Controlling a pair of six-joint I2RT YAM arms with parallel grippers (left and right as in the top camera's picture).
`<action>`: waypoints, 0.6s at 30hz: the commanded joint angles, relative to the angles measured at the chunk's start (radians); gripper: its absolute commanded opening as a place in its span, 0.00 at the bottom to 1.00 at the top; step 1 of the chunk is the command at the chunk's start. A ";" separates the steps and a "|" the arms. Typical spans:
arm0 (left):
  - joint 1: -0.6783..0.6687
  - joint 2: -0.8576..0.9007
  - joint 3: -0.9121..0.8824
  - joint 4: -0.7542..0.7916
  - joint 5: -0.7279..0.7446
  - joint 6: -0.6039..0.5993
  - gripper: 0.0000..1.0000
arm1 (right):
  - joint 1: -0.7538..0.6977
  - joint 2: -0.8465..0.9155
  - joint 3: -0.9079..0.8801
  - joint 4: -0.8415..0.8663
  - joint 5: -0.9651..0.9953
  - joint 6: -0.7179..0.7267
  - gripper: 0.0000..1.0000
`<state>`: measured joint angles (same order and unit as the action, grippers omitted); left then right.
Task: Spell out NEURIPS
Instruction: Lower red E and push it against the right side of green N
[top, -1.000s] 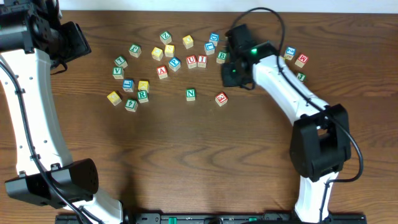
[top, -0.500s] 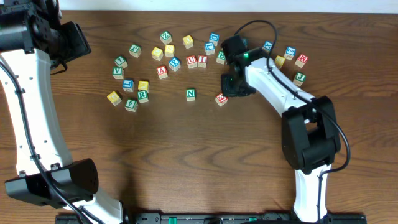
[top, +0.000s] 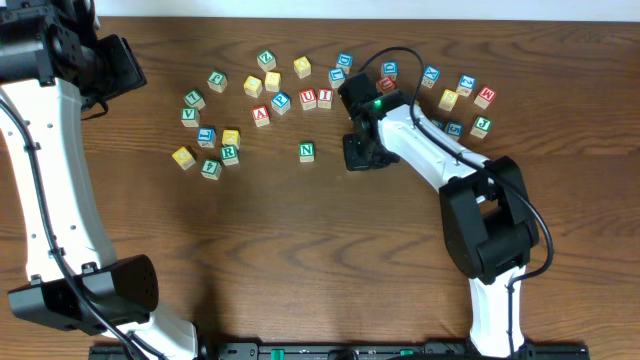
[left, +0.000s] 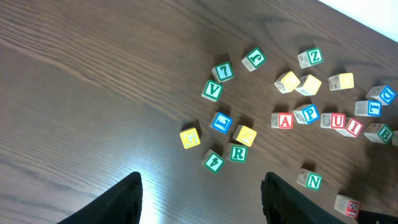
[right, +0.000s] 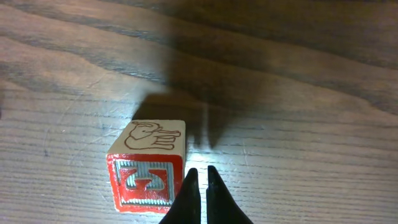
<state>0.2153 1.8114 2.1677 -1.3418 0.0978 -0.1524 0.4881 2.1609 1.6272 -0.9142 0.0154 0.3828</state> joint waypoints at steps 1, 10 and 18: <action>0.003 0.014 -0.007 -0.004 -0.012 0.013 0.61 | 0.017 0.002 -0.006 0.001 -0.011 0.013 0.01; 0.003 0.014 -0.007 -0.004 -0.012 0.013 0.61 | 0.062 0.002 -0.006 0.005 -0.053 0.036 0.01; 0.003 0.014 -0.007 -0.004 -0.012 0.013 0.61 | 0.083 0.002 -0.006 0.017 -0.076 0.051 0.01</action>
<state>0.2153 1.8114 2.1677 -1.3422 0.0978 -0.1520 0.5644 2.1609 1.6272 -0.9043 -0.0479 0.4137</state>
